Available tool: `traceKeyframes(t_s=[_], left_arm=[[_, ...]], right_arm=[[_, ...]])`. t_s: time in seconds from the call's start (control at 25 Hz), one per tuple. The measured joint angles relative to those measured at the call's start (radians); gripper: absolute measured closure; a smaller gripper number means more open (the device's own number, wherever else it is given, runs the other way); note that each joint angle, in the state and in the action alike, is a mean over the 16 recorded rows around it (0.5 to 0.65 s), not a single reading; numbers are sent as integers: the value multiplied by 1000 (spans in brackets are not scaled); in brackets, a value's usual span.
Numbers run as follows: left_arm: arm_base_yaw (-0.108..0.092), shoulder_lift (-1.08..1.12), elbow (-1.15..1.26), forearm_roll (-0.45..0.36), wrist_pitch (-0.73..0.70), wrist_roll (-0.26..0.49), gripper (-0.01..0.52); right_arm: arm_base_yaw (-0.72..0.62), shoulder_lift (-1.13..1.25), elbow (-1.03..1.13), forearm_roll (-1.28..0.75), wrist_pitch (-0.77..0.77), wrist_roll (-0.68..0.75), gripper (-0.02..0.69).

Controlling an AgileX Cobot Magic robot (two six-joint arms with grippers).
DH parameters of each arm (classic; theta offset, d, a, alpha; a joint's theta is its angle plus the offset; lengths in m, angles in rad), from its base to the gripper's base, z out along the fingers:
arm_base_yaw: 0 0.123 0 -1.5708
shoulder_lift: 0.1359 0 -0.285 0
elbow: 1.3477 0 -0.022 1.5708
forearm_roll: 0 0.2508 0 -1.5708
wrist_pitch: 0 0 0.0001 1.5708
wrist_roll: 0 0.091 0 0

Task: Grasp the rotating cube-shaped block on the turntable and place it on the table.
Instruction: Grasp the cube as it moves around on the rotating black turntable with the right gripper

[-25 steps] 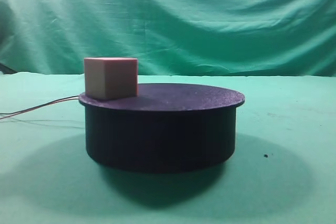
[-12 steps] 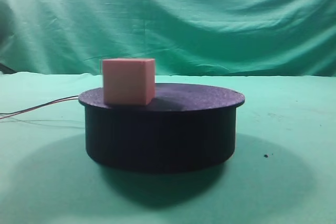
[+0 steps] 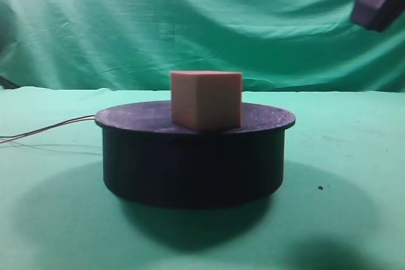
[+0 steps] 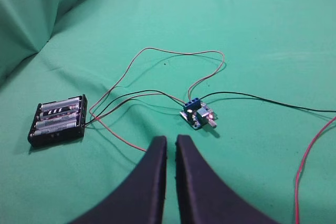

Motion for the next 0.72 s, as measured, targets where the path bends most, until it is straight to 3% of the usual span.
traceKeyframes(t_s=[0.28, 0.4, 0.48, 0.72], left_arm=[[0, 0, 0, 0, 0, 0, 514], [0, 0, 0, 0, 0, 0, 514], [0, 0, 0, 0, 0, 0, 514], [0, 0, 0, 0, 0, 0, 514]], right_arm=[[17, 43, -18, 83, -18, -39, 142], [17, 73, -25, 111, -34, -64, 80], [18, 98, -35, 118, -44, -82, 84], [15, 178, -98, 61, -53, -94, 230]])
